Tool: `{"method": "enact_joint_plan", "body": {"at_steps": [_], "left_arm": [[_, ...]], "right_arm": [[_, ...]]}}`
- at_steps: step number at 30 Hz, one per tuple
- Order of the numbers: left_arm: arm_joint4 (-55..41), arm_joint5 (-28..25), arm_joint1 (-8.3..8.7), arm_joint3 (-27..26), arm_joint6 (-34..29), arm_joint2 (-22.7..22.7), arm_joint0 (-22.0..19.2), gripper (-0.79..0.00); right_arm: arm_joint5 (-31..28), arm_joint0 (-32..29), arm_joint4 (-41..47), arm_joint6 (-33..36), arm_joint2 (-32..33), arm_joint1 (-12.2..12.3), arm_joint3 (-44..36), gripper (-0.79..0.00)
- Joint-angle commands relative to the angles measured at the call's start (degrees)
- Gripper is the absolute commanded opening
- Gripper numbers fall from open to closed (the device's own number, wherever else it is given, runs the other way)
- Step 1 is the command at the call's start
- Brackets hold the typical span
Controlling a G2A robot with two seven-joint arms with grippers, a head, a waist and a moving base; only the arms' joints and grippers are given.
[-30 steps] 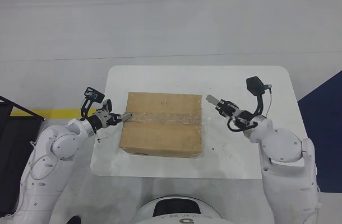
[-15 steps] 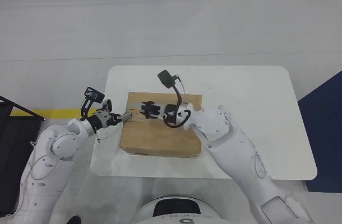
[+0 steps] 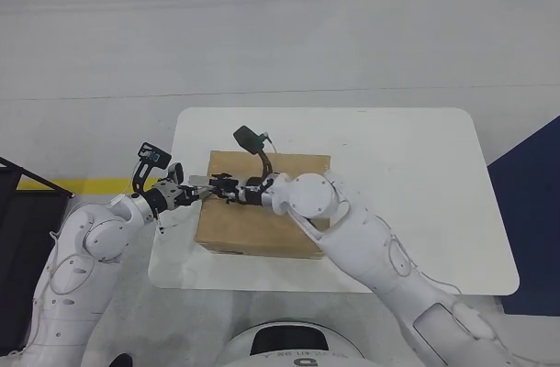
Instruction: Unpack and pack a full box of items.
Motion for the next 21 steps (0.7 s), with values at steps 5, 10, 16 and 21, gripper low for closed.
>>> {"method": "enact_joint_plan", "body": {"at_steps": [5,10,16,21], "left_arm": [[0.0,0.0,0.0,0.0,0.0,0.0,0.0,0.0],[0.0,0.0,0.0,0.0,0.0,0.0,0.0,0.0],[0.0,0.0,0.0,0.0,0.0,0.0,0.0,0.0],[0.0,0.0,0.0,0.0,0.0,0.0,0.0,0.0]], "right_arm": [[2.2,1.2,-1.0,-0.7,-0.8,-0.3,1.7,0.0],[6.0,-0.4,-2.1,1.9,3.7,1.1,-1.3,0.0],[11.4,-3.6,-5.9,6.9,7.7,3.1,-7.0,0.0],[16.5,-3.7,-9.3,11.5,8.9,4.2,-9.0,0.0]]}}
